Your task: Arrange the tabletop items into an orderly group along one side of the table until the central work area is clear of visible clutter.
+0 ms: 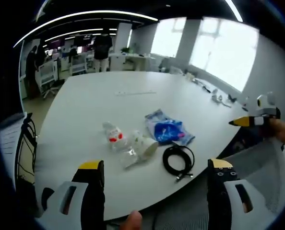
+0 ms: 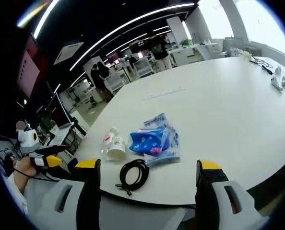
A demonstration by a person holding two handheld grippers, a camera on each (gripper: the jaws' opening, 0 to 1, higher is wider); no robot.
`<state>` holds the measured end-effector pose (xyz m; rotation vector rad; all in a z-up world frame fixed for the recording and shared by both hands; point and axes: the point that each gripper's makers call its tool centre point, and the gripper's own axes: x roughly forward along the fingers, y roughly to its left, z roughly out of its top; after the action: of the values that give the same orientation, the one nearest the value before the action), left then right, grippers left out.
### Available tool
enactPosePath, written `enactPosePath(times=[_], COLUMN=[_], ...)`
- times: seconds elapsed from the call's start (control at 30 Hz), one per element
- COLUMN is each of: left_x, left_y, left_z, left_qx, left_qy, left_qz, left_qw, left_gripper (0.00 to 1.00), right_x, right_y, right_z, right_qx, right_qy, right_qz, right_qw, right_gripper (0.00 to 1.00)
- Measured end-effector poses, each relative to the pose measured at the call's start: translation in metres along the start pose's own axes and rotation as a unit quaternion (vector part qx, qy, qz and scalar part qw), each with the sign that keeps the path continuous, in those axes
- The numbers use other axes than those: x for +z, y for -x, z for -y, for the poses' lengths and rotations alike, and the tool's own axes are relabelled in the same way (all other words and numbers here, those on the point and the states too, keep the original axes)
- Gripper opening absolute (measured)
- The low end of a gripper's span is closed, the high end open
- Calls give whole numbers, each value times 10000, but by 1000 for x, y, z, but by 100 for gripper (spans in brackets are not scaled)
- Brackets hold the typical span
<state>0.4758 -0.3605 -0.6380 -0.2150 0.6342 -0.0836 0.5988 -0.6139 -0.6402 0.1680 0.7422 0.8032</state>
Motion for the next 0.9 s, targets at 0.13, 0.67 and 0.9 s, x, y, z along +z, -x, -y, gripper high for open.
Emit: enactPosePath(times=[0.13,0.67,0.9], left_x=[0,-3,-7], left_y=[0,-1,-1], left_z=[0,0,-1], left_qx=[-2,-25,4], left_qy=[8,-31,-67], left_qz=[-4,-99,-164], left_qw=[10000,9999,9998], left_gripper=[85,83,84], right_x=[-1,-1,0], right_y=[0,-5,-5], right_z=[1,2,-2], right_qx=[-1,34,102], right_qy=[-26,-106,-1], right_qz=[-16,-10,-37], right_qw=[10000,9999,9999], right_gripper=[79,78,78])
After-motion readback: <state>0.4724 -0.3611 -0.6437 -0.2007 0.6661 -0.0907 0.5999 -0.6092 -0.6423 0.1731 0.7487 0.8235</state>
